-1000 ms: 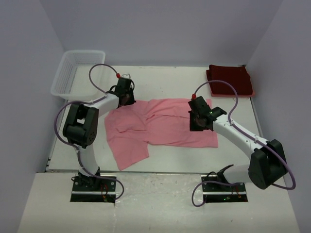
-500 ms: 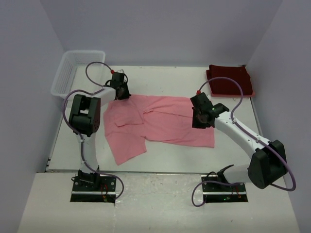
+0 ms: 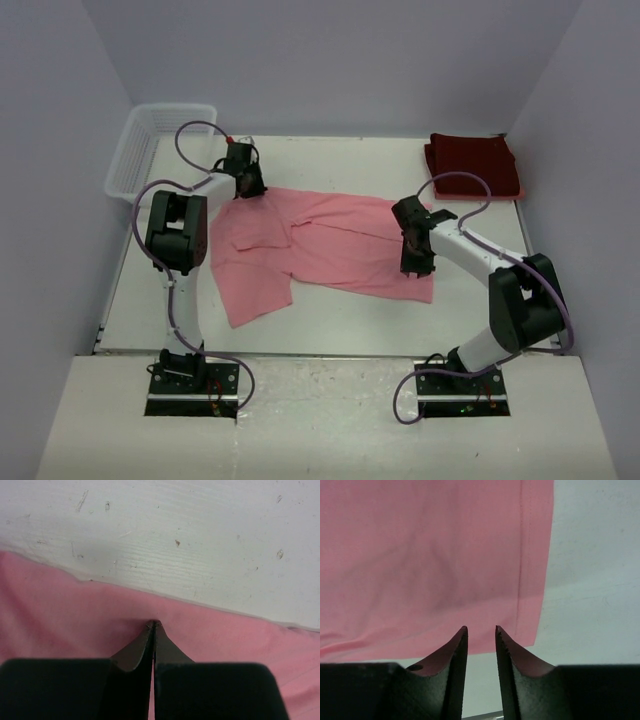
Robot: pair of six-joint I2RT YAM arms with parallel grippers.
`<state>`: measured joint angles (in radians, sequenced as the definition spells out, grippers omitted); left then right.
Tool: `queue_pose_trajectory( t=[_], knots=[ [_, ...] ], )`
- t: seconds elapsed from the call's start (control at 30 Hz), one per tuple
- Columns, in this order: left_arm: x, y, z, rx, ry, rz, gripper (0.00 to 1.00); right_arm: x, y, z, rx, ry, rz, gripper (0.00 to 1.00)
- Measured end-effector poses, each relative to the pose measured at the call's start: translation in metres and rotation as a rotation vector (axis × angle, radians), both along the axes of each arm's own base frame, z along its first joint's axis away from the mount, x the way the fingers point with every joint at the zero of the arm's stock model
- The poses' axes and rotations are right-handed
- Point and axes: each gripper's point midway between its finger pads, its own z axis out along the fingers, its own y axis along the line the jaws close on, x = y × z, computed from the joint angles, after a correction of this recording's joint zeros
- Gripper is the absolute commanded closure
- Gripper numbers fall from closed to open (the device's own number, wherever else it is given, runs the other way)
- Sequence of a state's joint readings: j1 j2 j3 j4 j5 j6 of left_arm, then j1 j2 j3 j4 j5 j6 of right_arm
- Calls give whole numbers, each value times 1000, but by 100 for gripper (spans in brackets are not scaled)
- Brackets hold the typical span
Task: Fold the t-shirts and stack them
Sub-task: Fold the flattened tshirt in 1/3 of the way
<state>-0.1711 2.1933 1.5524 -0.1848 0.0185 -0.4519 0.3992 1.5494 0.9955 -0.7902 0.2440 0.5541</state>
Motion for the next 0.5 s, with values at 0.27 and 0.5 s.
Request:
queue_pose_trajectory(
  t=[0.27,0.5],
  knots=[
    [-3,7,-1,-3,-3,21,100,-22,-14,-21,-9,60,-83,47],
    [-16,33,-1,-10,10,81,100,-27,-22,-16,29,15,-195,46]
  ],
)
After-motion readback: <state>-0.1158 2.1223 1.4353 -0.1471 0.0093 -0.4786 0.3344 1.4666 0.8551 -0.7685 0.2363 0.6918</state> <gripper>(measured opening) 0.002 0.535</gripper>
